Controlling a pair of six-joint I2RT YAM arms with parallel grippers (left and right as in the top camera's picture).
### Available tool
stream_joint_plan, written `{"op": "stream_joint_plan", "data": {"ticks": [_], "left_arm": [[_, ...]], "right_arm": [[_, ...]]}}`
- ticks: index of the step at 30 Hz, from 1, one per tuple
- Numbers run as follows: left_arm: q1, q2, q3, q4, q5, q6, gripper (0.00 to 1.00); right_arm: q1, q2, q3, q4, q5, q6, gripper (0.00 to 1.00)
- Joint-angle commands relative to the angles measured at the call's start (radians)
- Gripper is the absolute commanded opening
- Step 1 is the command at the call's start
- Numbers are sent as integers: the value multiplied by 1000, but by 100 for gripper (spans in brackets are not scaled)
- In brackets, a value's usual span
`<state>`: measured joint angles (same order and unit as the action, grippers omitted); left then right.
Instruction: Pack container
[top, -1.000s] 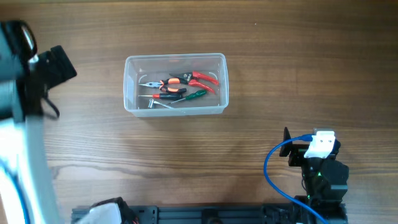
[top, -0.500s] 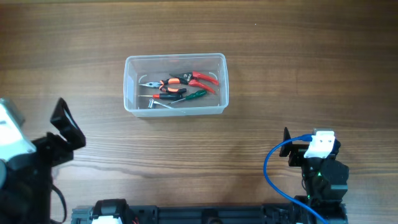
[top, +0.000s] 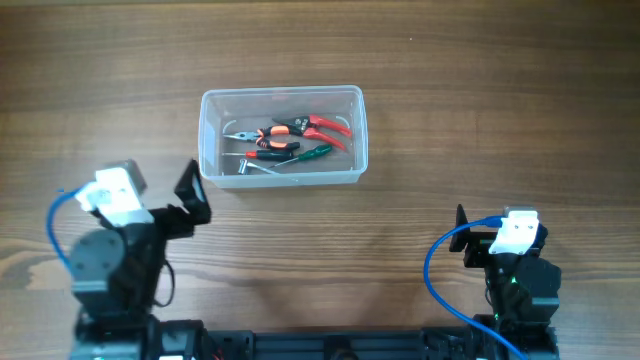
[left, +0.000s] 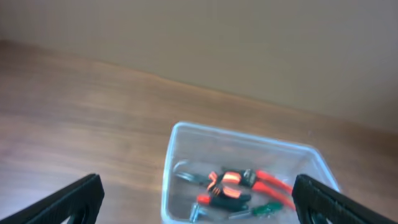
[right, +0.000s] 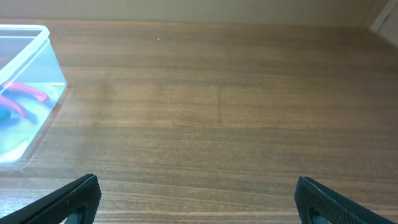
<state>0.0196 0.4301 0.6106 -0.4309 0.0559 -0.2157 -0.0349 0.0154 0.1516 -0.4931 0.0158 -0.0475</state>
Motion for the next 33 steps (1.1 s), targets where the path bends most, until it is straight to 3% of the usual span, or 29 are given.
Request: {"op": "stream_joint_plan", "data": {"ticks": [1,8,24,33], "left_arm": [[-5,-171,-216,95,-4,-155,100],[-4,-427,-425,94,-19,-159,100],[-5,-427,-503,77,-206,-155,100],[-5,-426,-503,77,-210,-155,100]], "right_arm": [[-4,-13,-2,4,9,-5,100],[-4,-13,-2,4,9,-5,100],[-4,-13,-2,4,9,-5,100],[-4,-13,-2,4,9,-5,100]]}}
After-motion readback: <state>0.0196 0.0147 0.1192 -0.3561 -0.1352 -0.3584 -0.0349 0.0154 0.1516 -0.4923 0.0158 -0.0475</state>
